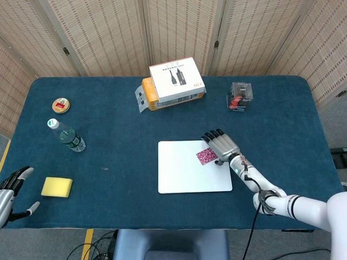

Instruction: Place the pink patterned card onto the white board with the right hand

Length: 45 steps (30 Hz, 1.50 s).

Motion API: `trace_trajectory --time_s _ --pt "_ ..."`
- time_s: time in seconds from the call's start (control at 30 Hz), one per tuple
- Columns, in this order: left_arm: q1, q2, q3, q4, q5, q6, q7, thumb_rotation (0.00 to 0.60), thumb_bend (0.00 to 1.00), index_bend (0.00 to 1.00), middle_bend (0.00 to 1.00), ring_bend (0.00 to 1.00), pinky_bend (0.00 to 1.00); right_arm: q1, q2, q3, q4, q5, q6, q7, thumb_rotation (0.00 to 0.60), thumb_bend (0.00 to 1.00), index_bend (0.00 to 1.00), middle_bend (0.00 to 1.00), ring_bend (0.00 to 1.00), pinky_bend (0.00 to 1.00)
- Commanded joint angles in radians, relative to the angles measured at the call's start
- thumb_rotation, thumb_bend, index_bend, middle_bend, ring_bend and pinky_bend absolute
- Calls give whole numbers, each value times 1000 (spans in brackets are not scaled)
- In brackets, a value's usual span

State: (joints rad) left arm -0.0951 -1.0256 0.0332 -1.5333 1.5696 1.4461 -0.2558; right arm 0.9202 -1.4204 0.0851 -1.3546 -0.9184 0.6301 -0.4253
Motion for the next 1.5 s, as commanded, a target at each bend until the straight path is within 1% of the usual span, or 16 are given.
trace_trajectory --time_s 0.03,0.13,0.23,0.33,0.37,0.47,0.5,0.6,0.73,0.97,1.27,1.4,1.5 --pt "0 -1 0 -1 0 -1 4 600 293 0 90 117 223 1 13 -8 -16 12 9 -6 600 132 65 56 0 0" --pt "1 -2 0 -2 -1 0 12 600 293 0 90 117 223 -13 47 -10 -56 11 33 8 600 131 64 47 0 0" --pt "3 -3 -3 -2 -4 3 15 600 294 0 90 117 223 -51 105 -16 -119 -23 72 50 600 131 64 46 0 0" --pt "3 -5 -5 -3 -10 2 24 600 294 0 90 117 223 -105 162 -37 -177 -96 116 105 600 132 64 46 0 0" --pt "3 -7 -6 -5 -12 0 31 600 293 0 90 117 223 -127 179 -52 -191 -132 133 122 600 132 68 46 0 0" --pt "2 -11 -7 -12 -16 -4 49 600 293 0 90 117 223 -171 204 -86 -205 -211 171 151 600 132 162 52 0 0" --pt "1 -12 -7 -15 -18 -6 59 600 293 0 90 118 223 -187 209 -98 -203 -239 187 160 600 131 207 56 0 0" --pt "-1 -17 -9 -22 -20 -11 80 600 294 0 90 117 222 -217 205 -120 -177 -287 214 175 600 132 269 59 0 0" --pt "-2 -21 -6 -31 -14 -13 92 600 294 0 90 117 223 -239 193 -136 -145 -319 210 203 600 138 331 70 0 0" --pt "-2 -26 -2 -37 -6 -12 111 600 294 0 90 118 222 -266 162 -143 -79 -353 216 222 600 143 355 75 0 0" --pt "-4 -26 -6 -35 -20 -23 115 600 293 0 90 117 223 -302 152 -153 -39 -393 232 247 600 148 376 86 0 0" --pt "-5 -28 -7 -35 -26 -27 121 600 293 0 90 117 222 -318 144 -157 -13 -411 237 274 600 152 420 107 0 0" --pt "-7 -31 -7 -36 -27 -32 128 600 293 0 90 117 223 -327 137 -160 12 -422 236 287 600 154 428 111 0 0"
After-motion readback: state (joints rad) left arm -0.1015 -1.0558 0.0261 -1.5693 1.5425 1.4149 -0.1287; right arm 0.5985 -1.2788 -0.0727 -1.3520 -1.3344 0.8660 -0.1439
